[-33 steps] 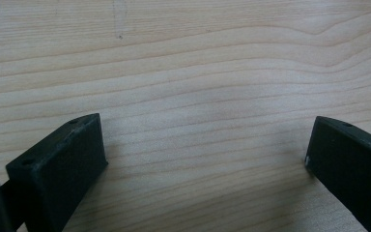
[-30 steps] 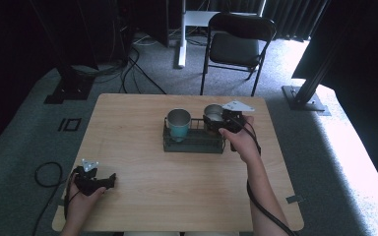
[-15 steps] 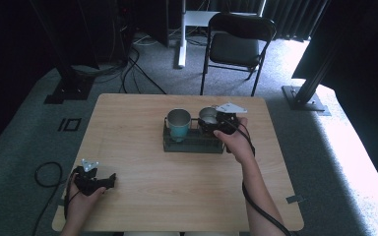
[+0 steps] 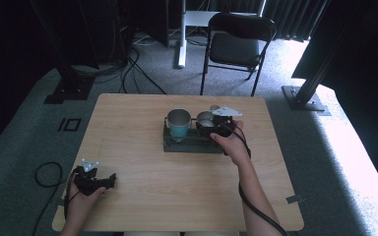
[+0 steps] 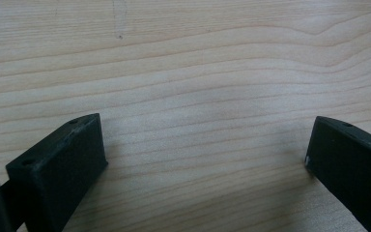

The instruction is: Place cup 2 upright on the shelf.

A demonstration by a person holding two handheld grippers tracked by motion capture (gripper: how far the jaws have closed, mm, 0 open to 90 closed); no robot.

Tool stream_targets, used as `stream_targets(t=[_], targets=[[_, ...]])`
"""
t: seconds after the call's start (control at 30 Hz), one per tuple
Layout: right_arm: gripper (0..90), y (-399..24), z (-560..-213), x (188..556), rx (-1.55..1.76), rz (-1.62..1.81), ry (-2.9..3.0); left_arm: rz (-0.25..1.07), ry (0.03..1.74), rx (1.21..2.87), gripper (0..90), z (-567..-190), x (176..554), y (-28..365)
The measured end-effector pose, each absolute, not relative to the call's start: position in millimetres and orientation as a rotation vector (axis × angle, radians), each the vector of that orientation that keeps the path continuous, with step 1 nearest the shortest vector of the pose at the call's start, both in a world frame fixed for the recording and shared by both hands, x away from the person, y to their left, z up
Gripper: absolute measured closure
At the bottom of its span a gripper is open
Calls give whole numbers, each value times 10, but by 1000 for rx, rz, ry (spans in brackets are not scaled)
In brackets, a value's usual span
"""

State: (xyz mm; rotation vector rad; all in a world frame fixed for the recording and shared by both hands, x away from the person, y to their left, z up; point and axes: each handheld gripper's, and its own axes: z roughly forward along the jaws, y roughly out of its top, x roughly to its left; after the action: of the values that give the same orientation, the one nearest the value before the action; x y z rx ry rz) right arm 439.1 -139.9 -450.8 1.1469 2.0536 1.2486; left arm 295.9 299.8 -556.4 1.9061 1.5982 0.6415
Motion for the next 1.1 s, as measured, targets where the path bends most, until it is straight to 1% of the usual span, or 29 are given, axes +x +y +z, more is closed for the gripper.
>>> stream_targets(t=[0.7,1.1], targets=[[131,-1345,-4715,4404,1163,1215,2079,641,1598,1906,11,-5564,2959,2998],[129,-1361,-4726,4404,1153,1226,2084,641,1598,1906,11,-5564,2960,2998]])
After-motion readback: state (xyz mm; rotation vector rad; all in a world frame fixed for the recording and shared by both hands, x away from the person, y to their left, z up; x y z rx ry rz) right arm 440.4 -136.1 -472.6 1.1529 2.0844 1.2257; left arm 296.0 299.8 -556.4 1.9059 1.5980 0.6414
